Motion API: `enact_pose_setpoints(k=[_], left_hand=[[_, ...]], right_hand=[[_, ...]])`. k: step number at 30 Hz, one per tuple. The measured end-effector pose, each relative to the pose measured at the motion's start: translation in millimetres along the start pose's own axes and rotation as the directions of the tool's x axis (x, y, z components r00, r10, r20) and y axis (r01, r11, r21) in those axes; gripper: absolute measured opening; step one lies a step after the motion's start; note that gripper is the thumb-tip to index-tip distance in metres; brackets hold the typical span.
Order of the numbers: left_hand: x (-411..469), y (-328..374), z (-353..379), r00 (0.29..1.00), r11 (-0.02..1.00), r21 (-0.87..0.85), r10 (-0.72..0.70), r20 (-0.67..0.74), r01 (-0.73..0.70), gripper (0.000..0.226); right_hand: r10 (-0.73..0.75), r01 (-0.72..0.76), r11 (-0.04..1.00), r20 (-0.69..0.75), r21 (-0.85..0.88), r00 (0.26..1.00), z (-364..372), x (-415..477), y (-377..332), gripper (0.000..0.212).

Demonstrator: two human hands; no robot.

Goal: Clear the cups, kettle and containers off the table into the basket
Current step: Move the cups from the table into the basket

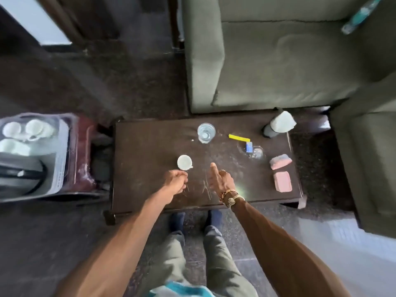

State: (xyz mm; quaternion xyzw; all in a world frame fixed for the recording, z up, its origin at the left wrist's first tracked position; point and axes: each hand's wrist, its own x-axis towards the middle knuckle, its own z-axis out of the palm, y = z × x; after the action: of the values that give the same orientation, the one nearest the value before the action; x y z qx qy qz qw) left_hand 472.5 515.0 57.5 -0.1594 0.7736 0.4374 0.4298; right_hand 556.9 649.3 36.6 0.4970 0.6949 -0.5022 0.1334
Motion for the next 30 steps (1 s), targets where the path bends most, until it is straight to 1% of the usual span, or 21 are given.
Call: enact_pose_setpoints(k=[3,5,7,10,11,13,15,17,19,20,22,25,27,28,30], left_hand=[[6,-4,-8,0.995,0.991,-0.126,-0.062,-0.072,0.053,0.016],[10,-5,-12,0.992,0.979,-0.194,-0.086,-0.095,0.066,0.014],[16,-5,-14,0.989,0.968,-0.241,-0.103,-0.108,0.075,0.014],[30,-4,-14,0.986,0.943,-0.321,-0.127,-0.104,0.087,0.014],[35,-5,-13,0.985,0.935,-0.344,-0.134,-0.109,0.089,0.014],[47,-7,-11,0.981,0.925,-0.366,-0.153,-0.117,0.101,0.013],[62,-13,-9,0.977,0.919,-0.374,-0.176,-0.116,0.122,0.013],[84,-22,-4,0.971,0.911,-0.384,-0.209,-0.119,0.149,0.014],[106,-33,2,0.962,0.902,-0.393,-0.245,-0.122,0.179,0.015],[116,-38,5,0.959,0.898,-0.397,-0.257,-0.121,0.191,0.016],[135,-45,10,0.957,0.892,-0.410,-0.263,-0.124,0.192,0.020],[149,-45,16,0.967,0.879,-0.445,-0.237,-0.094,0.172,0.036],[160,-45,20,0.973,0.879,-0.448,-0.219,-0.069,0.166,0.046],[165,-45,22,0.976,0.884,-0.441,-0.207,-0.071,0.155,0.049],[174,-46,25,0.980,0.897,-0.423,-0.180,-0.079,0.131,0.052]], right_hand=[[-0.037,0.044,0.995,0.083,-0.085,0.996,-2,9,-23,0.075],[-0.079,0.092,0.989,0.117,-0.116,0.990,2,19,-33,0.085],[-0.094,0.109,0.987,0.127,-0.117,0.987,9,43,-34,0.095],[-0.090,0.121,0.979,0.186,-0.163,0.978,11,62,-46,0.087],[-0.081,0.122,0.975,0.212,-0.188,0.974,12,69,-48,0.088],[-0.075,0.150,0.957,0.284,-0.250,0.956,20,89,-43,0.099],[-0.061,0.153,0.946,0.306,-0.286,0.950,33,113,-28,0.110],[-0.046,0.142,0.944,0.305,-0.299,0.951,47,135,-11,0.111],[-0.019,0.133,0.926,0.310,-0.352,0.951,60,145,-6,0.104],[0.019,0.125,0.911,0.342,-0.393,0.940,65,149,-4,0.095],[0.043,0.131,0.890,0.367,-0.437,0.929,78,164,6,0.073],[0.046,0.083,0.908,0.296,-0.410,0.954,90,170,2,0.081],[-0.001,0.157,0.862,0.307,-0.481,0.952,92,165,-9,0.054],[-0.025,0.210,0.826,0.338,-0.523,0.941,92,167,-11,0.048],[-0.034,0.276,0.779,0.402,-0.563,0.915,97,176,-9,0.051]])
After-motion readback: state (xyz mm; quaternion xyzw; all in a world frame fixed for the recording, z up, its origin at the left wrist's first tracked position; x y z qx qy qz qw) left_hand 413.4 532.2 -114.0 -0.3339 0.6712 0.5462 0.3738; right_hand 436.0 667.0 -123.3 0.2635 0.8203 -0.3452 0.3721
